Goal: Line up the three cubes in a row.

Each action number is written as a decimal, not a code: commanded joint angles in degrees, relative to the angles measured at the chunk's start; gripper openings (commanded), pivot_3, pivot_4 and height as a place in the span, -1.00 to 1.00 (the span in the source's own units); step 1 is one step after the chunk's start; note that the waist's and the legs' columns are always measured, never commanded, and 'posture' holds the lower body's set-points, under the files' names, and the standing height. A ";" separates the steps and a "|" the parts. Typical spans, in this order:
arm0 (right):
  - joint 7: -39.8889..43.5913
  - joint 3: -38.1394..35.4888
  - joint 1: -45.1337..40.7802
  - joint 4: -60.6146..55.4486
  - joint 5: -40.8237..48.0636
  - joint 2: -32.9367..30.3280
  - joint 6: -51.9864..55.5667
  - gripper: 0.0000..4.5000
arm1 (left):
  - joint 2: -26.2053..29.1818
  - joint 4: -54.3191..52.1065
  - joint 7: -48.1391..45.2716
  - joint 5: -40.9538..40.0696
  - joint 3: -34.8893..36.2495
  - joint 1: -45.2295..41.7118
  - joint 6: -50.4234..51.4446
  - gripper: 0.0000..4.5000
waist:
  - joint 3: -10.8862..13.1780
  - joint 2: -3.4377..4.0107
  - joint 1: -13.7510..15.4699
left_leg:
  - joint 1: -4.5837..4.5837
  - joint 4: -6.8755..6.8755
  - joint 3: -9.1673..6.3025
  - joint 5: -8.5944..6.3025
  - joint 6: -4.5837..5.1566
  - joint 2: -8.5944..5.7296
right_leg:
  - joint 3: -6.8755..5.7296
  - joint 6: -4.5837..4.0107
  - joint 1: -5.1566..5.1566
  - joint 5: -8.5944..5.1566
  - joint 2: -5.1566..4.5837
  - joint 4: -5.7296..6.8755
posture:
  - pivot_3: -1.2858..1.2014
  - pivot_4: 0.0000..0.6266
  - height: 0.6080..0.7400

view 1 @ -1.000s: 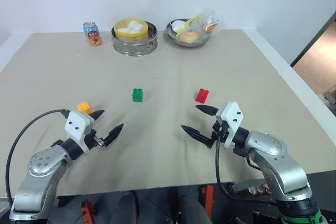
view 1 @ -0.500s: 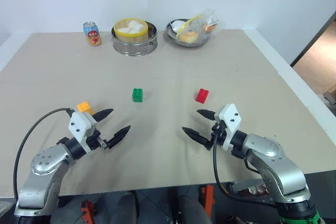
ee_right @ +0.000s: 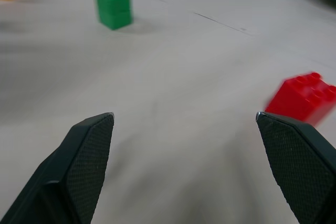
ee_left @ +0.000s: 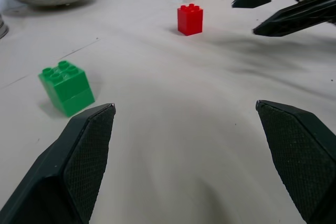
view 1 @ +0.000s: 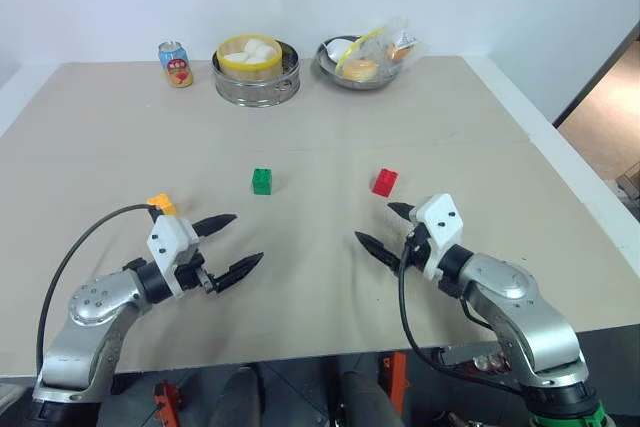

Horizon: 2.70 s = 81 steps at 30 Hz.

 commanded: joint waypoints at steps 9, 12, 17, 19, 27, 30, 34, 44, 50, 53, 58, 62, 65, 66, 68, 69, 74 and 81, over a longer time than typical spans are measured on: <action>-14.30 0.05 -8.37 5.79 -6.17 9.29 8.94 1.00 | 0.89 -0.73 -1.88 -0.85 -2.01 -2.71 0.75 0.97 | -0.01 -0.01 -0.06 | -0.01 0.00 0.00 0.00 0.01 0.02 | 0.01 0.01 0.01 0.01 0.04 0.00 | 0.03 -0.52 1.00; -16.94 -0.18 -10.01 7.70 -7.63 11.07 9.79 1.00 | 0.89 -0.50 -1.93 -0.82 -2.06 -3.25 0.89 0.97 | -0.01 -0.01 -0.06 | -0.01 -0.01 -0.01 0.00 0.01 0.05 | 0.05 0.01 0.00 0.01 0.10 0.00 | 0.03 -0.52 1.00; -18.61 -0.35 -11.41 9.59 -8.11 13.57 10.85 1.00 | 0.82 -0.19 -1.69 -0.54 -2.12 -3.54 0.87 0.97 | 0.00 0.00 -0.10 | -0.01 -0.01 -0.02 0.00 0.01 0.17 | 0.13 0.00 -0.01 0.02 0.29 0.01 | 0.03 -0.52 1.00; -18.96 -0.30 -11.98 10.52 -8.29 14.41 10.77 1.00 | 0.68 -0.25 -1.53 -0.38 -2.28 -3.43 0.78 0.97 | 0.00 0.00 -0.13 | -0.01 -0.01 -0.02 0.00 0.00 0.22 | 0.15 -0.01 -0.01 0.02 0.35 0.01 | 0.03 -0.52 1.00; -21.68 -3.33 -15.61 16.16 -8.13 17.62 10.31 1.00 | 0.35 -1.04 -0.56 -0.04 -2.53 -1.95 0.28 0.97 | 0.00 0.01 -0.16 | -0.01 -0.01 0.01 0.00 0.01 0.35 | 0.22 -0.09 -0.06 0.08 0.49 0.01 | 0.03 -0.52 1.00; -22.85 -4.47 -17.58 18.49 -7.99 18.78 10.43 1.00 | 0.31 -1.24 -0.31 0.08 -2.47 -1.31 0.09 0.97 | 0.00 0.01 -0.17 | -0.01 -0.01 0.07 0.00 0.01 0.37 | 0.29 -0.07 -0.08 0.09 0.51 0.01 | 0.03 -0.52 1.00; -23.42 -5.13 -19.54 21.72 -8.36 19.39 8.75 1.00 | 0.23 -1.16 0.15 0.23 -2.54 -1.05 -0.22 0.97 | 0.00 0.01 -0.18 | -0.01 -0.02 0.16 0.00 0.01 0.44 | 0.47 -0.06 -0.13 0.12 0.65 0.01 | 0.03 -0.52 1.00; -25.64 -6.96 -23.83 28.16 -7.73 22.33 6.23 1.00 | -0.13 -0.93 0.20 0.62 -2.82 -0.53 -1.46 0.97 | 0.00 0.01 -0.24 | 0.02 -0.02 0.55 -0.01 0.02 0.54 | 0.91 0.04 -0.29 0.27 0.73 0.01 | 0.03 -0.52 1.00; -27.55 -8.49 -25.90 31.70 -7.96 23.43 4.62 1.00 | 1.02 -2.00 -3.07 0.25 -4.47 -0.27 -2.47 0.97 | 0.00 0.01 -0.29 | 0.02 -0.02 0.72 -0.01 0.02 0.56 | 1.06 0.05 -0.37 0.32 0.73 0.01 | 0.03 -0.52 1.00; -28.32 -9.13 -26.38 32.85 -7.82 23.71 4.03 1.00 | 2.20 -2.49 -5.86 0.15 -5.53 -0.15 -2.80 0.97 | 0.00 0.01 -0.32 | 0.02 -0.05 0.78 -0.01 0.02 0.58 | 1.14 0.04 -0.44 0.34 0.76 0.02 | 0.03 -0.52 1.00; -28.96 -9.55 -27.42 34.39 -8.00 23.94 3.38 0.74 | 3.32 -3.04 -7.06 0.26 -6.43 -1.11 -2.12 1.00 | 0.00 0.01 -0.34 | 0.00 -0.07 0.85 -0.01 0.02 0.62 | 1.24 0.03 -0.51 0.36 0.80 0.02 | 0.03 -0.52 1.00; -29.73 -9.67 -27.83 35.07 -8.45 23.74 2.68 0.19 | 3.19 -2.31 -6.47 0.89 -6.23 -1.69 -2.20 1.00 | 0.00 0.01 -0.34 | 0.00 -0.07 0.88 -0.01 0.02 0.66 | 1.29 0.02 -0.54 0.40 0.86 0.02 | 0.03 -0.52 1.00; -29.10 -8.91 -27.57 34.65 -8.72 23.30 2.67 -0.30 | 3.18 -2.23 -6.22 0.93 -6.23 -1.77 -1.99 1.00 | 0.00 0.01 -0.35 | 0.00 -0.08 0.94 -0.01 0.02 0.70 | 1.39 0.02 -0.59 0.44 0.94 0.02 | 0.03 -0.52 1.00; -28.83 -8.62 -27.43 34.44 -8.82 23.20 2.67 -0.43 | 3.18 -2.22 -6.17 0.94 -6.25 -1.77 -1.96 1.00 | 0.00 0.01 -0.36 | 0.00 -0.08 0.96 -0.01 0.03 0.71 | 1.42 0.02 -0.60 0.45 0.95 0.02 | 0.03 -0.52 1.00; -28.54 -8.09 -27.24 34.35 -9.16 22.99 2.44 -0.44 | 3.09 -2.07 -6.01 1.02 -6.26 -1.88 -1.88 1.00 | 0.00 0.01 -0.36 | 0.00 -0.09 1.00 -0.01 0.03 0.74 | 1.47 0.02 -0.63 0.46 0.99 0.02 | 0.03 -0.52 1.00; -28.24 -7.76 -27.18 34.35 -9.33 22.84 2.30 -0.44 | 3.04 -1.98 -5.95 1.06 -6.26 -1.95 -1.87 1.00 | 0.00 0.01 -0.36 | 0.00 -0.09 1.00 -0.01 0.03 0.75 | 1.48 0.02 -0.64 0.47 1.00 0.02 | 0.03 -0.52 1.00; -23.32 -5.08 -26.27 32.90 -9.29 21.19 1.74 -0.44 | 2.94 -1.64 -6.02 0.82 -6.15 -2.40 -1.54 1.00 | 0.00 0.01 -0.36 | 0.00 -0.10 1.03 -0.01 0.03 0.78 | 1.51 0.01 -0.66 0.48 1.03 0.02 | 0.03 -0.52 1.00; 0.99 2.26 -24.91 24.76 -2.86 12.26 2.42 -0.44 | 3.48 -1.30 -6.52 -0.78 -4.73 -2.19 -0.28 1.00 | 0.01 0.02 -0.35 | -0.07 -0.10 1.09 -0.02 0.03 0.78 | 1.58 0.02 -0.74 0.48 1.03 0.02 | 0.03 -0.52 1.00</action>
